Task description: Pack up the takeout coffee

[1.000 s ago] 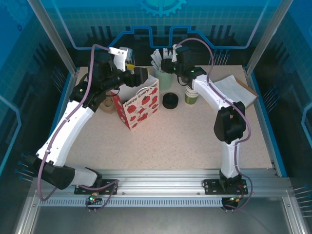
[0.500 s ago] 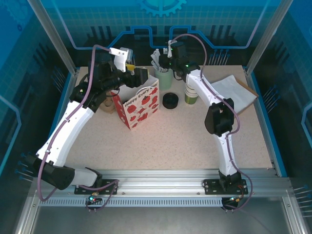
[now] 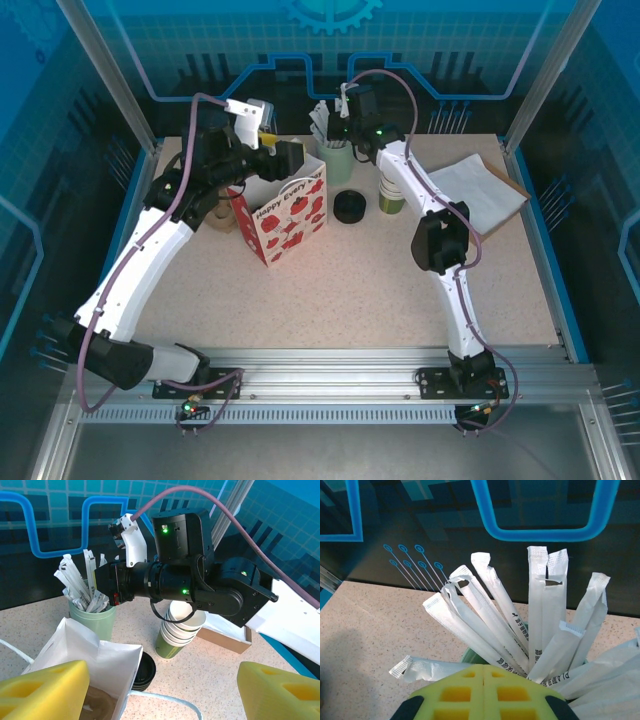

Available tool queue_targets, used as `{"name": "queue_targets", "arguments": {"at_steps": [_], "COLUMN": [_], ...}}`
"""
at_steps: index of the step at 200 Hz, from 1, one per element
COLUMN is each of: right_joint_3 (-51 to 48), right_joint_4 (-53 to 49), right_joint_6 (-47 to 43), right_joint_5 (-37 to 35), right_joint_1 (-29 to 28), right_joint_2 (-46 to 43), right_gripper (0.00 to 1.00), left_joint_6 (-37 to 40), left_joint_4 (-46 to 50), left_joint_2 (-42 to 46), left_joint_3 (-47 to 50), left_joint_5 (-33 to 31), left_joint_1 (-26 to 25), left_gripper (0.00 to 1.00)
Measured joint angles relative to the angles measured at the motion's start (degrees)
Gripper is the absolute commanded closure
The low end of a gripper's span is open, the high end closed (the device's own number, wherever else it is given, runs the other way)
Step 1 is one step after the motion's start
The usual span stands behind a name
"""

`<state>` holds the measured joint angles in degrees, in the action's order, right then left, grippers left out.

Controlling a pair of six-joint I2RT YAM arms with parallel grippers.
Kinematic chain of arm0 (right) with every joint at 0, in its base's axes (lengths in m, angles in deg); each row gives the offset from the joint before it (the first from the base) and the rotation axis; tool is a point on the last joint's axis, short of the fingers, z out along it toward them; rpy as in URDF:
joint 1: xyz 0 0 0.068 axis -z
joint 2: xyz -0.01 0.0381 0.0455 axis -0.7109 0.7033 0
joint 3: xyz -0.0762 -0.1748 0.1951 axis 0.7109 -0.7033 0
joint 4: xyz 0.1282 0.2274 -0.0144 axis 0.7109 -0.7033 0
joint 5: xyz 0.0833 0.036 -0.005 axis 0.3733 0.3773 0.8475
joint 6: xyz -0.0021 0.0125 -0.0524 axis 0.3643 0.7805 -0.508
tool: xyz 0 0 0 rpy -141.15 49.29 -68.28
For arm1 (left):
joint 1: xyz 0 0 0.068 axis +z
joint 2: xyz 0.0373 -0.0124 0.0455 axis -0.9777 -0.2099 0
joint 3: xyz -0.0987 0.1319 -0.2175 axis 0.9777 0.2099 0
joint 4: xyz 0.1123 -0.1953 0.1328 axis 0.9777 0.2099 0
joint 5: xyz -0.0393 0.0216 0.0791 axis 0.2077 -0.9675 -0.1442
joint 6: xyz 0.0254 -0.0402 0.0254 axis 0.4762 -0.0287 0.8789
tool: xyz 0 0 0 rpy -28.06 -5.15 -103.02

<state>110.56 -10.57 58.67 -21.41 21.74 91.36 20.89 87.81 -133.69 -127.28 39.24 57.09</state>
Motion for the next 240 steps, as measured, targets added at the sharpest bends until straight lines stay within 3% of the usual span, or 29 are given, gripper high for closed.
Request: {"name": "queue_targets", "arguments": {"at_steps": [62, 136, 196, 240], "right_joint_3": [0.3, 0.3, 0.1, -0.7], "right_joint_4": [-1.8, -2.9, -5.2, -8.4], "right_joint_6": [-0.6, -2.5, -4.2, -7.1], "right_joint_5": [0.0, 0.5, 4.3, 6.8], "right_joint_1": [0.6, 0.9, 0.7, -1.0], "right_joint_2": [-1.9, -13.7, -16.7, -24.1], "right_gripper": [1.00, 1.00, 1.00, 1.00], "left_joint_6": [0.1, 0.0, 0.0, -0.3], "left_joint_4": [0.0, -0.4, -0.4, -0.4], "left_joint_2": [0.1, 0.3, 0.3, 0.8], "left_joint_3": [0.0, 0.7, 0.7, 1.3], "left_joint_5": [0.0, 0.0, -0.5, -2.3], "left_joint_1": [0.0, 0.0, 0.0, 0.0], "left_gripper": [0.21, 0.21, 0.21, 0.21]}}
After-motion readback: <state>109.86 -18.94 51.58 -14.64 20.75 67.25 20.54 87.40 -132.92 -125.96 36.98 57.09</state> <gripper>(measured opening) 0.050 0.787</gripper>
